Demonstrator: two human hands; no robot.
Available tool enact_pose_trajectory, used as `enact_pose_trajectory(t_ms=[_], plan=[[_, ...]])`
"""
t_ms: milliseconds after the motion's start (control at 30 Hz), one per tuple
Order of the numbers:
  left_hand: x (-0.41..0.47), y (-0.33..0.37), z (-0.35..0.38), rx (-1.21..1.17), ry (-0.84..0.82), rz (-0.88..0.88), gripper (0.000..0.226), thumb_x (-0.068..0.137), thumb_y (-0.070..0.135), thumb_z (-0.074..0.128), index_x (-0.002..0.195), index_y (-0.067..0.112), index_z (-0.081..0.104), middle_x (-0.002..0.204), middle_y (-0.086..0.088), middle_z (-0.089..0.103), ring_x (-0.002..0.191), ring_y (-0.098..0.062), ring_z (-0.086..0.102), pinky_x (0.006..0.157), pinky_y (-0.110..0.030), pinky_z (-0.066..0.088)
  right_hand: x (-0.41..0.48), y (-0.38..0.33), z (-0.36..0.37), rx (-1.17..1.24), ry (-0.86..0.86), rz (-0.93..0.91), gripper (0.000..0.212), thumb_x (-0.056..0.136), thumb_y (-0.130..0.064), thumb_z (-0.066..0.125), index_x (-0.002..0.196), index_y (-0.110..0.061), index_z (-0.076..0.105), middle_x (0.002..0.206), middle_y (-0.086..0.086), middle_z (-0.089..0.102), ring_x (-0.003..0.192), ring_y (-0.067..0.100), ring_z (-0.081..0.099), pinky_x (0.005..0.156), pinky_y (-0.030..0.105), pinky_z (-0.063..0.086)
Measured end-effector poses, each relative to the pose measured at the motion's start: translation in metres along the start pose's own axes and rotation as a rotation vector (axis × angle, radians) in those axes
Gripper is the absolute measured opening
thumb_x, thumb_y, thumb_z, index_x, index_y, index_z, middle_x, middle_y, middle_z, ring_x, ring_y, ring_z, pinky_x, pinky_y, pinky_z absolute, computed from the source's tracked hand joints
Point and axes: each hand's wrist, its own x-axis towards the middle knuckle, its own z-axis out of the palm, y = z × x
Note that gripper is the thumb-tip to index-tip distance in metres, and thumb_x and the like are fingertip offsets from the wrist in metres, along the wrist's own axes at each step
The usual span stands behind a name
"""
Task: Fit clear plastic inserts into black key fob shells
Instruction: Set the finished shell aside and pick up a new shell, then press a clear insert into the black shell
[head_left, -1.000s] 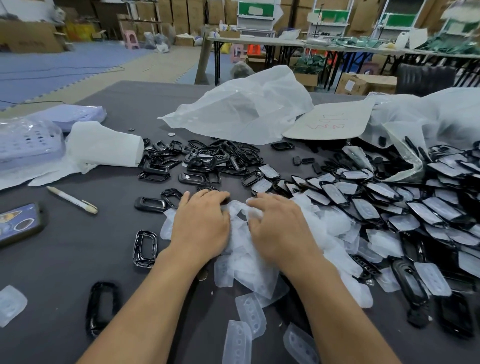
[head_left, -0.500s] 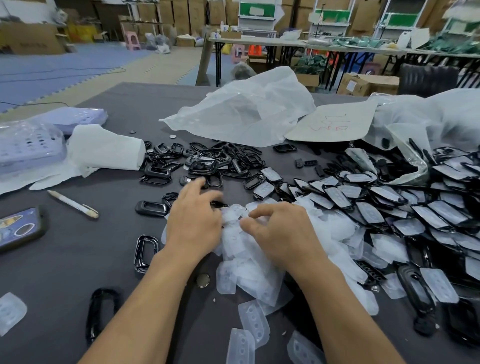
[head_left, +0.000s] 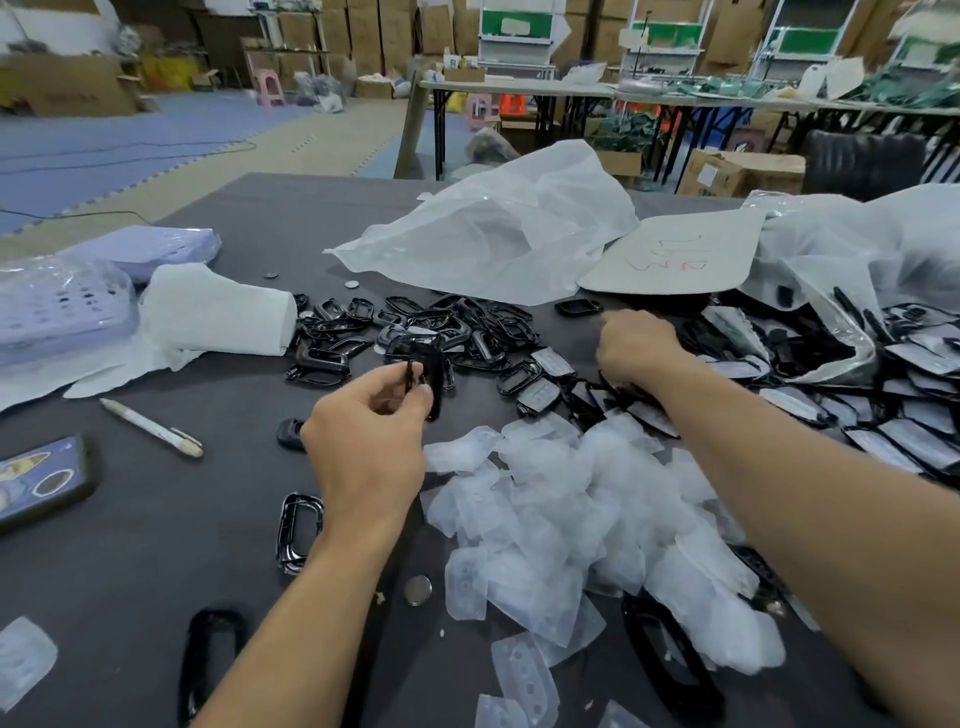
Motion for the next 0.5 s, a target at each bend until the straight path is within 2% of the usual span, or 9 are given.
enact_pose_trajectory(t_ms=[100, 267, 400, 500], plan=[[0.003, -0.001, 0.003, -0.148, -0.075, -0.160, 0.023, 0.090, 0.011, 0.076, 0.083, 0.033, 0.077, 0.071, 0.009, 0.078, 0.061, -0.014, 0.076, 0.058, -0.029, 0.062, 0.015, 0.002, 0.009, -0.055, 0.020, -0.021, 0.036, 0.091, -0.004, 0.052, 0.124, -0.010, 0.065, 0.127, 0.015, 0.063, 0.115, 0.036, 0.061, 0.087, 0.037, 0.045], [0.001, -0.002, 0.007, -0.201, -0.153, -0.196, 0.021, 0.092, 0.007, 0.074, 0.088, 0.027, 0.078, 0.071, 0.001, 0.078, 0.060, -0.021, 0.077, 0.052, -0.032, 0.062, 0.026, 0.008, 0.000, 0.077, 0.084, 0.001, 0.027, 0.091, -0.005, 0.060, 0.114, -0.010, 0.073, 0.115, 0.020, 0.070, 0.106, 0.038, 0.066, 0.090, 0.040, 0.058], [0.000, -0.003, 0.006, -0.217, -0.204, -0.224, 0.016, 0.090, 0.005, 0.075, 0.093, 0.021, 0.078, 0.071, -0.001, 0.078, 0.061, -0.024, 0.077, 0.050, -0.033, 0.061, 0.005, -0.007, -0.005, 0.110, 0.176, -0.025, 0.023, 0.096, -0.010, 0.057, 0.113, -0.012, 0.072, 0.114, 0.018, 0.070, 0.106, 0.039, 0.065, 0.086, 0.038, 0.053], [-0.002, -0.001, 0.005, -0.168, -0.222, -0.231, 0.018, 0.085, 0.005, 0.080, 0.093, 0.021, 0.077, 0.071, 0.001, 0.078, 0.059, -0.022, 0.077, 0.056, -0.035, 0.063, -0.033, -0.021, -0.015, 0.194, 0.333, 0.022, 0.018, 0.094, -0.016, 0.059, 0.096, -0.018, 0.077, 0.090, 0.009, 0.073, 0.091, 0.035, 0.066, 0.077, 0.036, 0.046]])
